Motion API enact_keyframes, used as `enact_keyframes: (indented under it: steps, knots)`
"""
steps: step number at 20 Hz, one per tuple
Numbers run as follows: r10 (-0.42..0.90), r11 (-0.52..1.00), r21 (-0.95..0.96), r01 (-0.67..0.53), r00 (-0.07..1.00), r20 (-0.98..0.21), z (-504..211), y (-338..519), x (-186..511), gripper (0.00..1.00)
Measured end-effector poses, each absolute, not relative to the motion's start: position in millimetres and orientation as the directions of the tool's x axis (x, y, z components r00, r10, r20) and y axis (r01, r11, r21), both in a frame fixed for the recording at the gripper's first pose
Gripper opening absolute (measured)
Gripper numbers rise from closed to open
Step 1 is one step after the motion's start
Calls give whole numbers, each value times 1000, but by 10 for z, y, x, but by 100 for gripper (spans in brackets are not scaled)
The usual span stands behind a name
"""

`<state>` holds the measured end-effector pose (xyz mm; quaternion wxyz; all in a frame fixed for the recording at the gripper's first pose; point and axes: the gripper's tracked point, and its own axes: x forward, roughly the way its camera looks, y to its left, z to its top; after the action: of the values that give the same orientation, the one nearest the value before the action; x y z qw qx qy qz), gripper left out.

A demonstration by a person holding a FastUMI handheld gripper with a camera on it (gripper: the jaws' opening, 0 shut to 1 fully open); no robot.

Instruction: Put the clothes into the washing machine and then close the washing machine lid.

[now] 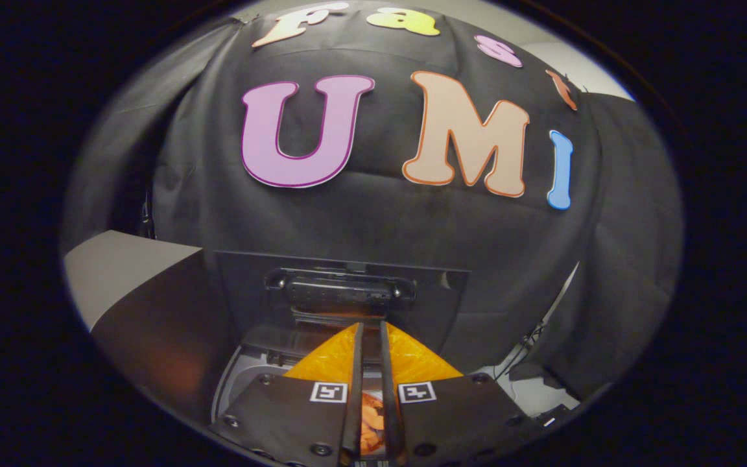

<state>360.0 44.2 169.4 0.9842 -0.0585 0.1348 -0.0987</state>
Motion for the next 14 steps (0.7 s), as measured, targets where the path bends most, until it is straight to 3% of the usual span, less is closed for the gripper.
enact_keyframes:
  steps: [11, 13, 14]
  knots:
    - [-181, 982, -84, 167, 961, -207, 1779, 551, 3937, 15]
    - [-175, 984, -65, 166, 968, -178, 1887, 586, 4064, 16]
    - [-168, 985, -58, 160, 972, -167, 1938, 611, 4131, 22]
